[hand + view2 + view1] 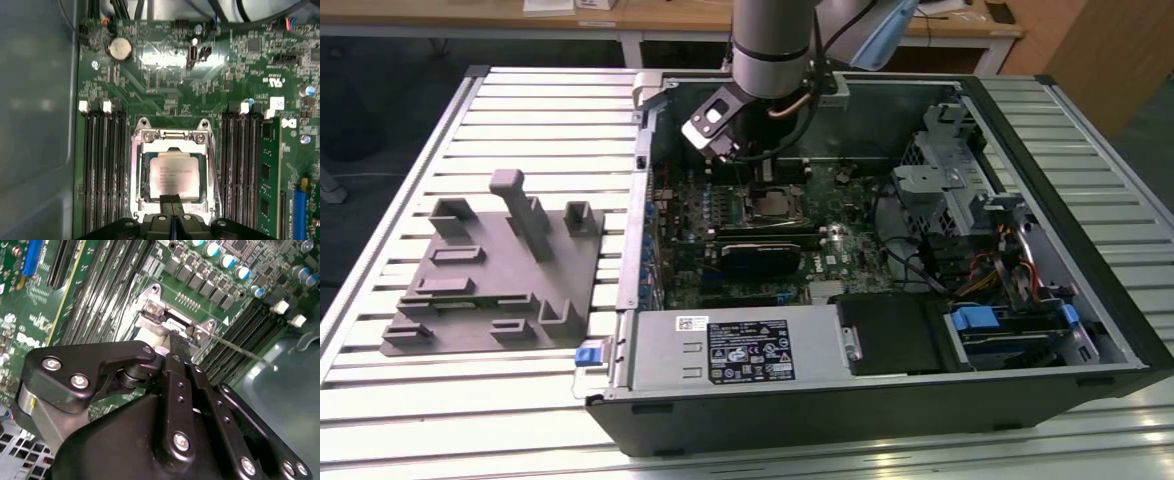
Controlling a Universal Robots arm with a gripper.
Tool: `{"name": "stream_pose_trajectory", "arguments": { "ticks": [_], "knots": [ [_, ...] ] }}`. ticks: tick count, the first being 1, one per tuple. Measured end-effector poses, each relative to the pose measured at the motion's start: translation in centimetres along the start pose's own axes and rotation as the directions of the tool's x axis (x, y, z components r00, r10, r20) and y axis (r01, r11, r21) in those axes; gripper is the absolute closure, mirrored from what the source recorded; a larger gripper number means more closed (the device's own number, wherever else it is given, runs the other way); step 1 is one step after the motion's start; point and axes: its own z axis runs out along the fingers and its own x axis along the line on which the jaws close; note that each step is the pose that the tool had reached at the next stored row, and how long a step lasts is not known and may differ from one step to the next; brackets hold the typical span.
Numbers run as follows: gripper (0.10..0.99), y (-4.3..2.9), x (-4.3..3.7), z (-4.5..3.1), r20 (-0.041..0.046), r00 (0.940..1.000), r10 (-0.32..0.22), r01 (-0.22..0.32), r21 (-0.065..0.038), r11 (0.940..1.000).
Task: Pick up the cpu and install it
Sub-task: 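Close the cpu cover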
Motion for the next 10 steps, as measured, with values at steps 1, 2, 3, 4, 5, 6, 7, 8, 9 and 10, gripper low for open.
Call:
{"name": "stream_pose_trajectory", "arguments": {
  "ticks": [1,2,3,4,5,6,7,8,9,10],
  "knots": [
    [0.980,-0.02,0.00,0.18,0.0000,1.0000,0.000,0.000,0.000,1.0000],
    [0.980,-0.02,-0.01,0.36,0.0000,1.0000,0.000,0.000,0.000,1.0000],
    [0.980,-0.03,-0.01,0.54,0.0000,1.0000,0.000,0.000,0.000,1.0000],
    [0.980,-0.05,-0.01,0.66,-0.0001,1.0000,0.000,0.000,0.000,1.0000],
    [0.980,-0.05,-0.01,0.74,-0.0001,1.0000,0.000,0.000,0.000,1.0000],
    [0.980,-0.05,-0.02,0.82,-0.0001,1.0000,0.000,0.000,0.000,1.0000],
    [0.980,-0.05,-0.02,0.88,0.0000,1.0000,0.000,0.000,0.000,1.0000],
    [0.980,-0.06,-0.02,0.95,0.0000,1.0000,0.000,0.000,0.000,1.0000],
    [0.980,-0.06,-0.02,1.03,0.0000,1.0000,0.000,0.000,0.000,1.0000],
    [0.980,-0.06,-0.02,1.10,0.0000,1.0000,0.000,0.000,0.000,1.0000]
  ]
}}
